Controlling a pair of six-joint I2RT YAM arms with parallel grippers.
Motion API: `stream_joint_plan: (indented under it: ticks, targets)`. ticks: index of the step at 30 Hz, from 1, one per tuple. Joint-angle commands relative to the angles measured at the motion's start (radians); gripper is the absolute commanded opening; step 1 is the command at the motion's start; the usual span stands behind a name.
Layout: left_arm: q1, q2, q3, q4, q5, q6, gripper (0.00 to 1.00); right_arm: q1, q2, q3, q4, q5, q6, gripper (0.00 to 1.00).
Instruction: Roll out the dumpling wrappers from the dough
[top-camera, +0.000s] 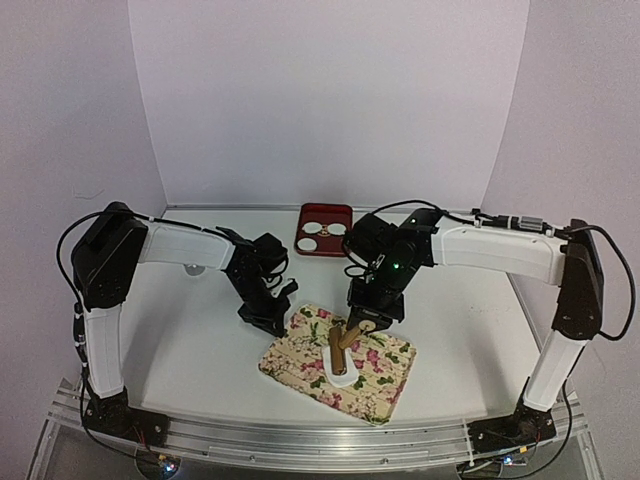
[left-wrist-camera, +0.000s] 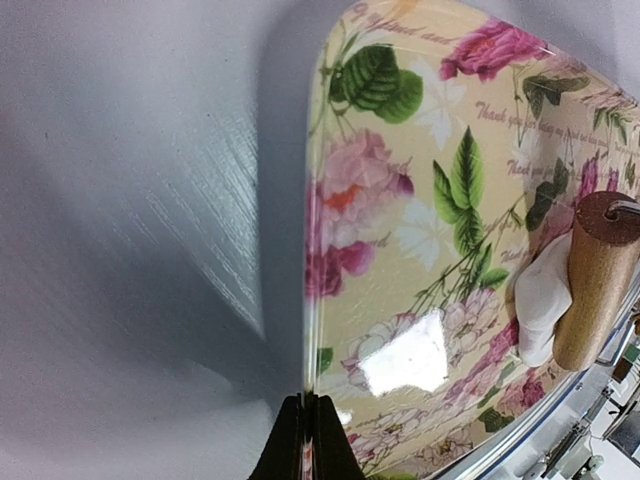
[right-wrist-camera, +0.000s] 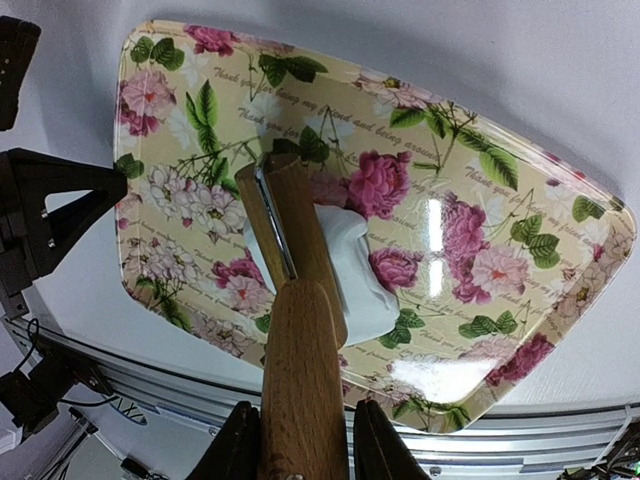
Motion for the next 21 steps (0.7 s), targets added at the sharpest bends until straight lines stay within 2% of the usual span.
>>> stream_joint_plan:
  ticks: [1, 21]
  targets:
    - [-0.005, 0.038, 0.022, -0.011, -0.027, 0.015, 0.00, 0.030, 0.212, -0.144, -0.016, 0.037, -0.033, 0.00]
    - [-0.004, 0.056, 0.013, -0.011, -0.031, -0.019, 0.00, 0.029, 0.261, -0.209, 0.098, 0.001, -0.037, 0.00]
